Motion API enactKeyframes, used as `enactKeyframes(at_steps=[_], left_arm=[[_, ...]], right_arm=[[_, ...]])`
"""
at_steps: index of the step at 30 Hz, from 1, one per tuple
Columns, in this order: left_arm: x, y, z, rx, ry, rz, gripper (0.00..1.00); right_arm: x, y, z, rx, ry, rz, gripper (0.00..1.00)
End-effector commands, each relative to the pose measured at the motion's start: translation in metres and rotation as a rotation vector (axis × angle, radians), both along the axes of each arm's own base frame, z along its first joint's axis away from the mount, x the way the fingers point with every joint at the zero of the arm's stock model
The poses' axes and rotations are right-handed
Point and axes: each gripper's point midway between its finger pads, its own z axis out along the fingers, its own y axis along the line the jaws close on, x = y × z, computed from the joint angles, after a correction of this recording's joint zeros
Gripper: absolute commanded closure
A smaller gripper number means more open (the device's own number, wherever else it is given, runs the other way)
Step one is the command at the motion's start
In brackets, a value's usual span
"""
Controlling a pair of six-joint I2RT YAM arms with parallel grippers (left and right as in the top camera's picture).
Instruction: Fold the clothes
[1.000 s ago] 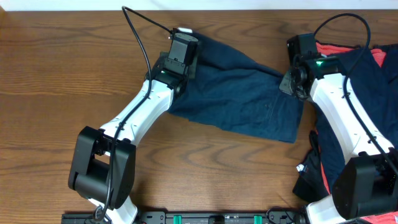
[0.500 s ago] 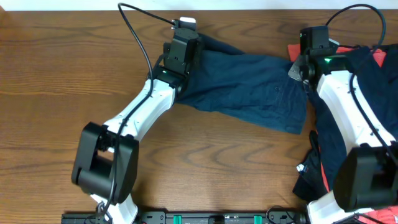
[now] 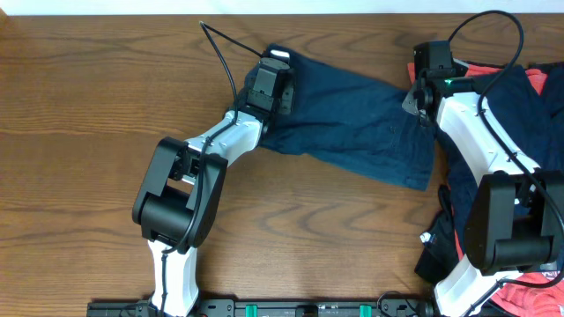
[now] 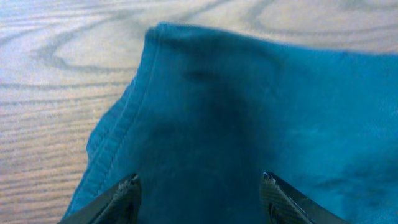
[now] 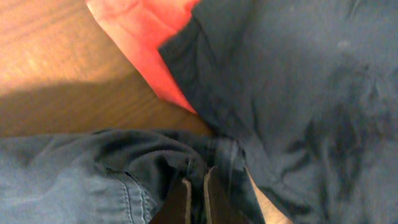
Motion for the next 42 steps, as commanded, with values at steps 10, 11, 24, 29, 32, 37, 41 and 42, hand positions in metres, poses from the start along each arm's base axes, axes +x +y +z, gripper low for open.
enactKeyframes(at_steps=[10, 11, 24, 29, 32, 37, 41, 42], left_arm=[[-0.002, -0.013, 0.016, -0.021, -0.006, -0.022, 0.02], [-0.003, -0.014, 0.018, -0.020, -0.004, -0.025, 0.02], [-0.027, -0.005, 0.066, -0.011, 0.015, -0.029, 0.02], [-0.034, 0.000, 0.074, -0.004, 0.030, -0.025, 0.02], [-0.040, 0.003, 0.068, 0.012, 0.065, -0.024, 0.02], [-0.050, 0.008, 0.057, 0.037, 0.122, -0.024, 0.02], [-0.052, 0.009, 0.055, 0.043, 0.136, -0.023, 0.02], [-0.053, 0.009, 0.055, 0.044, 0.138, -0.024, 0.02]], right_arm=[[0.034, -0.025, 0.029, -0.187, -0.109, 0.067, 0.01], [0.032, -0.023, 0.029, -0.178, -0.098, 0.079, 0.01], [-0.018, 0.028, 0.077, 0.159, 0.127, 0.150, 0.01], [-0.036, 0.072, 0.057, 0.353, 0.209, 0.285, 0.01], [-0.048, 0.076, 0.029, 0.360, 0.261, 0.289, 0.01], [-0.072, 0.080, -0.007, 0.400, 0.340, 0.292, 0.01], [-0.077, 0.080, -0.010, 0.402, 0.358, 0.288, 0.01], [-0.077, 0.080, -0.010, 0.402, 0.360, 0.287, 0.01]])
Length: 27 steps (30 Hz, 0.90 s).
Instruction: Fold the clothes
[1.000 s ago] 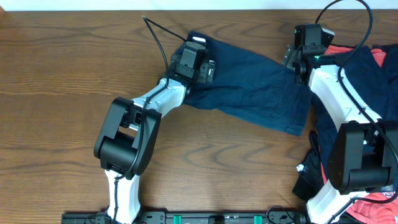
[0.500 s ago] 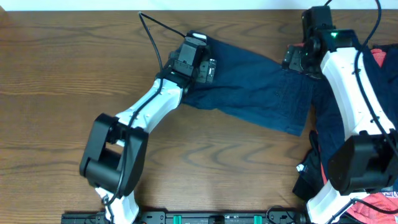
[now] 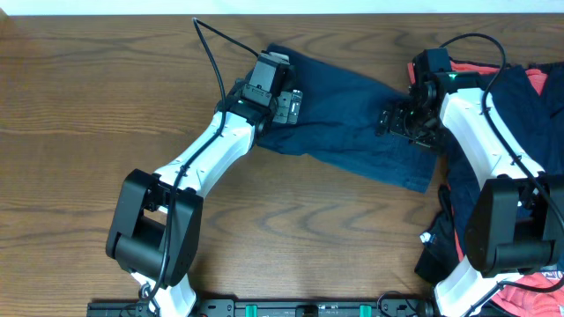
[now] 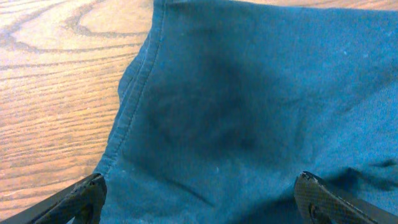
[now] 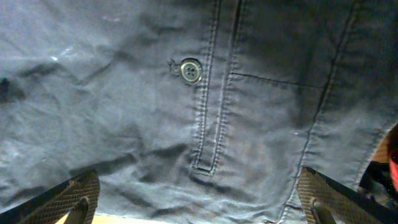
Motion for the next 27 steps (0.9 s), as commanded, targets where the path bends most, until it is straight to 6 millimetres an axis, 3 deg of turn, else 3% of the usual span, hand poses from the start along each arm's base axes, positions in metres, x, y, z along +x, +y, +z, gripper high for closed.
enactKeyframes(at_steps=[1, 10, 14, 18, 22, 27], left_arm=[[0.003, 0.001, 0.008, -0.007, -0.010, 0.010, 0.02], [0.001, 0.002, 0.006, -0.002, 0.001, 0.010, 0.02], [0.001, 0.001, 0.004, -0.042, 0.020, -0.011, 0.02], [0.010, 0.020, 0.004, -0.097, 0.037, 0.011, 0.02], [0.019, 0.052, 0.004, -0.182, 0.065, 0.046, 0.02], [0.021, 0.083, -0.001, -0.222, 0.100, 0.092, 0.02]], right_arm=[[0.000, 0.006, 0.005, 0.021, -0.008, 0.025, 0.01], [-0.003, -0.009, 0.007, 0.036, 0.009, 0.017, 0.01], [-0.003, -0.021, 0.019, 0.046, 0.009, 0.054, 0.01], [0.003, -0.032, 0.052, 0.005, -0.006, 0.054, 0.01], [0.004, -0.027, 0.088, -0.022, -0.028, 0.086, 0.01], [0.005, -0.005, 0.097, -0.033, -0.044, 0.114, 0.01]])
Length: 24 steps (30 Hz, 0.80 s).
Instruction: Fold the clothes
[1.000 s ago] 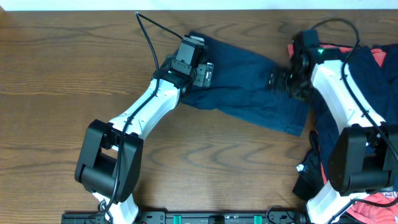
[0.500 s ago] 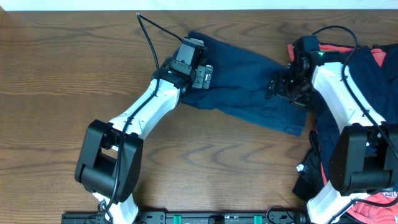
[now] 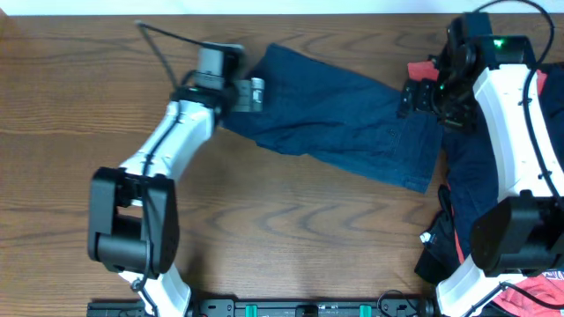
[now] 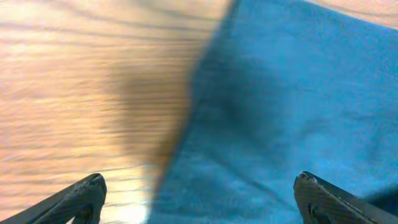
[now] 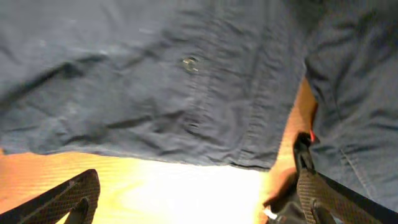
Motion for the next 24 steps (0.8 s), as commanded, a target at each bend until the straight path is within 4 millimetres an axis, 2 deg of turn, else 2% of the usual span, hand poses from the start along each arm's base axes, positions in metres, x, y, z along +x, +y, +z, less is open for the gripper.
enactKeyframes(at_steps=[1, 6, 10, 14, 19, 24], left_arm=[[0.000, 0.001, 0.004, -0.075, 0.017, -0.023, 0.02], [-0.004, -0.006, -0.014, -0.185, 0.079, -0.092, 0.02], [-0.010, -0.017, -0.035, -0.245, 0.141, -0.127, 0.02], [-0.016, -0.026, -0.049, -0.316, 0.188, -0.161, 0.02], [-0.020, -0.028, -0.055, -0.410, 0.221, -0.185, 0.02], [-0.024, -0.032, -0.047, -0.619, 0.239, -0.253, 0.02]], right_arm=[[-0.001, 0.015, 0.005, -0.030, -0.013, 0.030, 0.01], [-0.005, 0.040, 0.005, -0.055, -0.019, 0.093, 0.01], [-0.009, 0.054, 0.006, -0.095, -0.027, 0.128, 0.01], [-0.013, 0.066, 0.006, -0.097, -0.025, 0.164, 0.01], [-0.017, 0.073, 0.006, -0.098, -0.019, 0.180, 0.01], [-0.017, 0.073, 0.008, -0.098, -0.022, 0.182, 0.01]])
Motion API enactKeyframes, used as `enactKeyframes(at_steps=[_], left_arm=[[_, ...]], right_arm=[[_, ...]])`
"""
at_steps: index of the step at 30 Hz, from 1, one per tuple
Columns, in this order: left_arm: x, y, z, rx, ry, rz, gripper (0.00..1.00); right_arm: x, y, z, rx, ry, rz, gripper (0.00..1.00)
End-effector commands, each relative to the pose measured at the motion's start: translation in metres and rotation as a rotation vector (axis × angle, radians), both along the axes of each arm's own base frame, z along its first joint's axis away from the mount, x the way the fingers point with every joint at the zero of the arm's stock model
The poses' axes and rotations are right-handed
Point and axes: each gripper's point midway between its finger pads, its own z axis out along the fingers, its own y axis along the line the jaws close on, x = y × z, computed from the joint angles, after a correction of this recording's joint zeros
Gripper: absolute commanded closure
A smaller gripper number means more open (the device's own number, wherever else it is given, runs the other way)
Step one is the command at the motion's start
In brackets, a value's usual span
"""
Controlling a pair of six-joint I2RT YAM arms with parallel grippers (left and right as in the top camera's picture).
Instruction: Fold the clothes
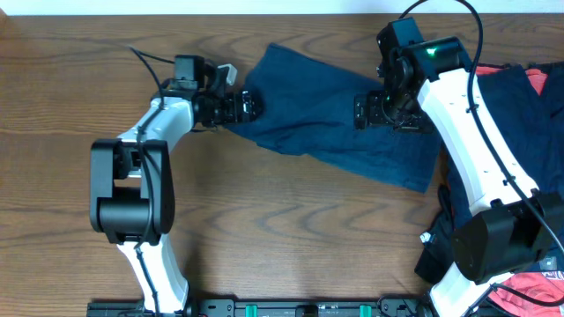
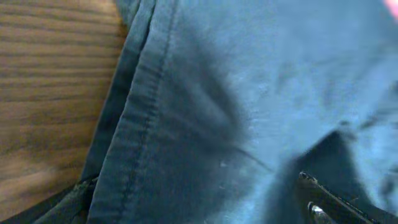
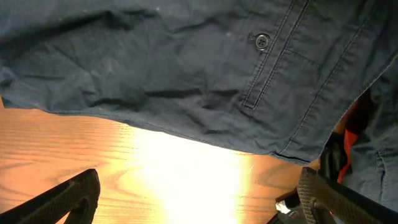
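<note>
Navy shorts (image 1: 326,114) lie spread flat and slanted across the wooden table. My left gripper (image 1: 245,104) sits low at their left hem, open, and the stitched hem (image 2: 143,93) runs between its wide-apart fingers (image 2: 199,205). My right gripper (image 1: 372,112) hovers open over the waist end of the shorts. The right wrist view shows the button (image 3: 262,40) and placket on the cloth (image 3: 155,62), and bare table between the spread fingertips (image 3: 199,199).
A pile of other clothes (image 1: 520,97), dark with red pieces (image 1: 539,81), lies at the table's right edge against the shorts' waist. Bare wooden table (image 1: 291,229) extends in front and to the left. Cables arch over both arms.
My left gripper has dropped to the shorts' left hem, cloth now between its fingers. My right gripper has moved left from the waist edge to over the shorts. Both stay open.
At first my left gripper was open on the shorts' left end and my right gripper was shut at the waist beside the pile. Then both stood open above the cloth. Then the left was by the left edge and the right at the waist. The shorts lie spread.
</note>
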Motion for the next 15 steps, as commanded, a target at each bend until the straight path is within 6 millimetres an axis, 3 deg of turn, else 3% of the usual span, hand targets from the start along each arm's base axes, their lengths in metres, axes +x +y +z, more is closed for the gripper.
enactKeyframes(at_steps=[1, 6, 15], left_arm=[[-0.003, -0.009, 0.011, -0.212, 0.010, -0.070, 0.02], [-0.004, -0.007, 0.011, -0.354, 0.033, -0.083, 0.02], [-0.005, -0.014, 0.013, -0.424, 0.035, -0.113, 0.02]], right_arm=[[0.002, 0.002, 0.011, -0.005, -0.035, -0.009, 0.01], [0.005, 0.003, 0.018, -0.001, -0.055, -0.007, 0.01], [0.009, 0.007, 0.025, -0.009, -0.084, 0.009, 0.01]])
